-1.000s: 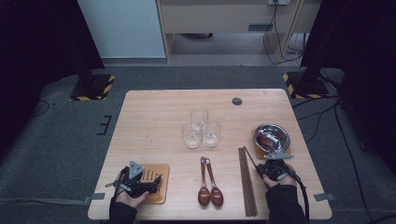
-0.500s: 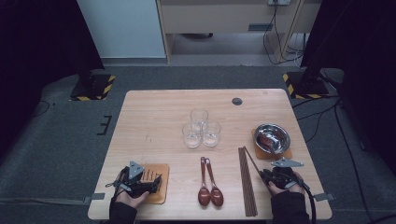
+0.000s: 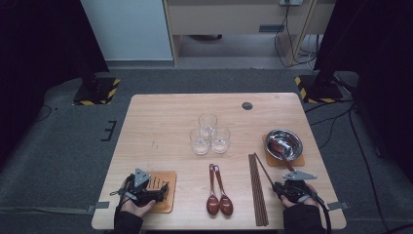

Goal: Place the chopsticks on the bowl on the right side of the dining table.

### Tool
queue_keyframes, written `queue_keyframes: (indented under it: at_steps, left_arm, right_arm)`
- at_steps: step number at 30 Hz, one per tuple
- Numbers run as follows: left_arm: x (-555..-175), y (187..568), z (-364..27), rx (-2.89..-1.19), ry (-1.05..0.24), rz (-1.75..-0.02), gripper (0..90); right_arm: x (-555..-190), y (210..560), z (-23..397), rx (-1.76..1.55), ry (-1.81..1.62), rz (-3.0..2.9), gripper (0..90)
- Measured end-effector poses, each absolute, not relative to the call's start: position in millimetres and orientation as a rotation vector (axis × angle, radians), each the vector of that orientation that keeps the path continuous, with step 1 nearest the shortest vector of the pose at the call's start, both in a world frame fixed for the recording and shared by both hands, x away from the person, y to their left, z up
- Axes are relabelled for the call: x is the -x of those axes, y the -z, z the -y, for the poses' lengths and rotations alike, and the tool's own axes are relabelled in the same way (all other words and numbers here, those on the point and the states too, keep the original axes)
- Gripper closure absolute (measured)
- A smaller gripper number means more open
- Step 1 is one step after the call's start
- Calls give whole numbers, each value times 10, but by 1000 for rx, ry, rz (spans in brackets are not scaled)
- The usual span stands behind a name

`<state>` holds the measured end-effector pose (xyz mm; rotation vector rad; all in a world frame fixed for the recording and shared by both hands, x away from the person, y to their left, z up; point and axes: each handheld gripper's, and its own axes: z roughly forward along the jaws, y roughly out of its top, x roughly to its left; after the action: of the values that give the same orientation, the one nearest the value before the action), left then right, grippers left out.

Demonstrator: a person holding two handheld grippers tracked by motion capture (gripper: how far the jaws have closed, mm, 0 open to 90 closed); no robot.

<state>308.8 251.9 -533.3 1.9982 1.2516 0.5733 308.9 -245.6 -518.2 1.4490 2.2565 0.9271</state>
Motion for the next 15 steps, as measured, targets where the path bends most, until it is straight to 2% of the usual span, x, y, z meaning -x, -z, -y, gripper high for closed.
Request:
queue_keyframes:
  at_steps: [15]
  left_arm:
    - [-3088, 5333, -2518, -1998, -574, -1252, 41]
  right_arm:
    - [-3091, 5202, 2472, -1468, -901, -2248, 850]
